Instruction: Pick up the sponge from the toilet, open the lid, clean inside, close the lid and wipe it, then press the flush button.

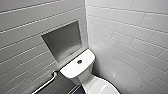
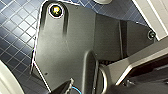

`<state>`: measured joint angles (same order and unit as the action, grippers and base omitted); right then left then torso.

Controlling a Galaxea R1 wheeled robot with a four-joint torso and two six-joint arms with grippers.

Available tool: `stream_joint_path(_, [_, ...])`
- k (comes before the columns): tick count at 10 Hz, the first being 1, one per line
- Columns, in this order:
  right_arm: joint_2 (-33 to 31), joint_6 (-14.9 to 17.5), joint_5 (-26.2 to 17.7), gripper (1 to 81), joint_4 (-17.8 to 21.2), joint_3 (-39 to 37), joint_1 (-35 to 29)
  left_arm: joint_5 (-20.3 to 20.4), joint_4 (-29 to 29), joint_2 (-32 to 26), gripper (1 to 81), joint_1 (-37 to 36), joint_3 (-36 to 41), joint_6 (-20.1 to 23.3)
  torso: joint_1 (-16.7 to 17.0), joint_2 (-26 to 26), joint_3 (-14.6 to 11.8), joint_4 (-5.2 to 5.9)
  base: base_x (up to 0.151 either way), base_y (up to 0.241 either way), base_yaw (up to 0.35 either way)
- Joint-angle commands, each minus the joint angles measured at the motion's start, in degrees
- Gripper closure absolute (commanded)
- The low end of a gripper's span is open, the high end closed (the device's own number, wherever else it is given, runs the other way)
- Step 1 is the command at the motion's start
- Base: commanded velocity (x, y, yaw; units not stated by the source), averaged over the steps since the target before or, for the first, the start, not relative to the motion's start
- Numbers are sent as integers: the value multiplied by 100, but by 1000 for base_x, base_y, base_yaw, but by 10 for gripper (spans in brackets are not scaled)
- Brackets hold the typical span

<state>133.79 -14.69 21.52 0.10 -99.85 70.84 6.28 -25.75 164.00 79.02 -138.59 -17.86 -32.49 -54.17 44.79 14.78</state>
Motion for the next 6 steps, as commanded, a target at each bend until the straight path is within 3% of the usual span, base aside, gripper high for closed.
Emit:
stream_joint_path(1, [124, -34, -1140, 811, 289, -340, -917, -303, -71, -77, 10, -22, 8, 19, 0, 0, 0, 0, 0, 0, 0])
stream_joint_path(3, [492, -34, -1799, 811, 395, -867, -1549, -303, -45, -34, 10, -14, 8, 19, 0, 0, 0, 0, 0, 0, 0])
stream_joint_path(6, [792, -104, -2248, 811, 482, -1255, -2349, -303, -18, -7, 10, -5, -45, 19, 0, 2, 0, 0, 0, 0, 0])
